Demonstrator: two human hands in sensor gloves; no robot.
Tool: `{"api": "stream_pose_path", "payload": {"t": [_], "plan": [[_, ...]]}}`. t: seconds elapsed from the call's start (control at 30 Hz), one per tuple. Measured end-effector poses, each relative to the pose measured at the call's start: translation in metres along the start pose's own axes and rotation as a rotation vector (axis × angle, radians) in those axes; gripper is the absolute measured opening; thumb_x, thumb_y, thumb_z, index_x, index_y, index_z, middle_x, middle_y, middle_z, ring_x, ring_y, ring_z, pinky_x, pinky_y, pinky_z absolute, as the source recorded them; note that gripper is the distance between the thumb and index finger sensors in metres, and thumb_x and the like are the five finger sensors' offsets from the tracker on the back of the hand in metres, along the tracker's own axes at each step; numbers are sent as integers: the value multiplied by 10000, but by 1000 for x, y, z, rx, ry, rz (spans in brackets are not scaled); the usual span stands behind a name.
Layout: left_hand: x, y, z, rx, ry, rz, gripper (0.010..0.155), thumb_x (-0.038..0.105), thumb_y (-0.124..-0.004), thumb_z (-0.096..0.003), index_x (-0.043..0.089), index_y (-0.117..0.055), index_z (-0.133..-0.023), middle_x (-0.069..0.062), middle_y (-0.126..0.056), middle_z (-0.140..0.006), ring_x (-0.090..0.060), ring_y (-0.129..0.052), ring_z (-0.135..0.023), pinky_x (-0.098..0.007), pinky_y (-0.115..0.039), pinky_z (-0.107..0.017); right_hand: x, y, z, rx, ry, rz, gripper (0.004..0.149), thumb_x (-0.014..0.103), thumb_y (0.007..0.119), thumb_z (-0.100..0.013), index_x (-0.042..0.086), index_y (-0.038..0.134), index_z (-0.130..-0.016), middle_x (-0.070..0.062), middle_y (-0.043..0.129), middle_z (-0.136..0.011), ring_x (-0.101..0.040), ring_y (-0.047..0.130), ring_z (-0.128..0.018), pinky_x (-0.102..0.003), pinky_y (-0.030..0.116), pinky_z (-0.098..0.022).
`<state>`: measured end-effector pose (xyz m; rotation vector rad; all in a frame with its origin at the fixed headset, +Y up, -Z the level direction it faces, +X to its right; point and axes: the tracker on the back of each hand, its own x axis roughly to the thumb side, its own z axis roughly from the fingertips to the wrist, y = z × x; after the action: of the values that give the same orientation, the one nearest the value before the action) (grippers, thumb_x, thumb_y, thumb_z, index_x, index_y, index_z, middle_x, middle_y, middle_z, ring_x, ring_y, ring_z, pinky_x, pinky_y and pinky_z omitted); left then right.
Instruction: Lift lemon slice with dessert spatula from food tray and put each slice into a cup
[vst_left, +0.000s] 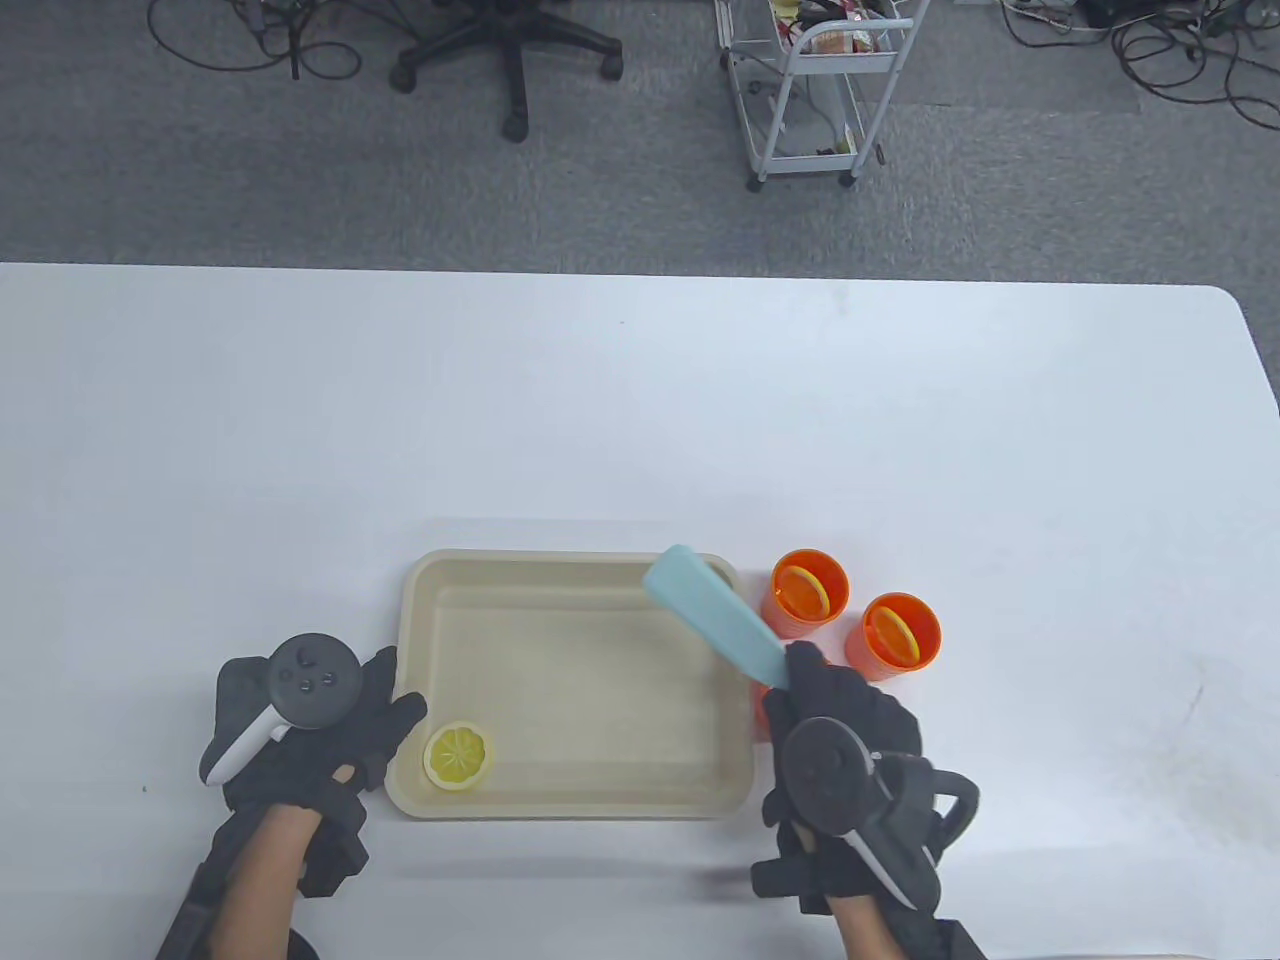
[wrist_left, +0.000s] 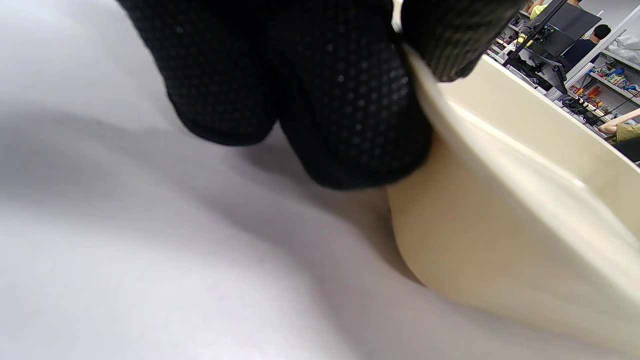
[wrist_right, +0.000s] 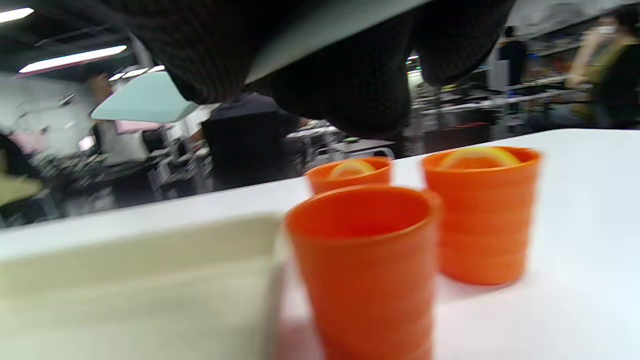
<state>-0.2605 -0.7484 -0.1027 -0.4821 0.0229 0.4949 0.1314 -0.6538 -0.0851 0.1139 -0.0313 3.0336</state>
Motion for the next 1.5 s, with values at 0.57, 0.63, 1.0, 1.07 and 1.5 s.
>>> {"api": "stream_pose_path", "payload": {"t": [0.57,0.63,1.0,1.07,1.5], "plan": [[1,0,-1,-3,-1,-10,723,462,-737,-605,37,-503,-1140,12,-971,-714,-47,-1067,-419,-379,-917,-490,72,69,-2,362,-281,247,549,388,788,-559,183,653,-1050,-68,843,-875,-207,959,-628,-563,662,-699],[1,0,-1,-4,-2,-9,723,461,-737,-605,35,-503,-1140,11,-970,-715,-48,-1067,-418,-380,-917,-489,71,72,-3,377,-279,243,551,389,780,-560,188,645,-1055,-68,837,-882,-212,955,-642,-565,652,-706],[1,0,-1,-4,-1,-10,724,461,-739,-604,37,-503,-1140,11,-970,-714,-48,-1068,-417,-380,-917,-488,75,87,-9,414,-306,255,551,389,754,-564,224,621,-1073,-63,807,-922,-237,936,-715,-583,615,-728],[2,0,-1,-4,-1,-10,724,461,-738,-605,34,-502,-1140,11,-971,-714,-48,-1068,-417,-380,-918,-488,78,89,-10,411,-324,251,551,389,751,-564,224,619,-1073,-62,804,-923,-237,935,-714,-582,614,-730],[2,0,-1,-3,0,-14,723,461,-738,-605,35,-504,-1139,10,-972,-710,-47,-1068,-412,-378,-919,-486,90,96,-10,394,-434,194,548,392,749,-564,223,623,-1070,-60,802,-911,-224,925,-688,-577,610,-734]]}}
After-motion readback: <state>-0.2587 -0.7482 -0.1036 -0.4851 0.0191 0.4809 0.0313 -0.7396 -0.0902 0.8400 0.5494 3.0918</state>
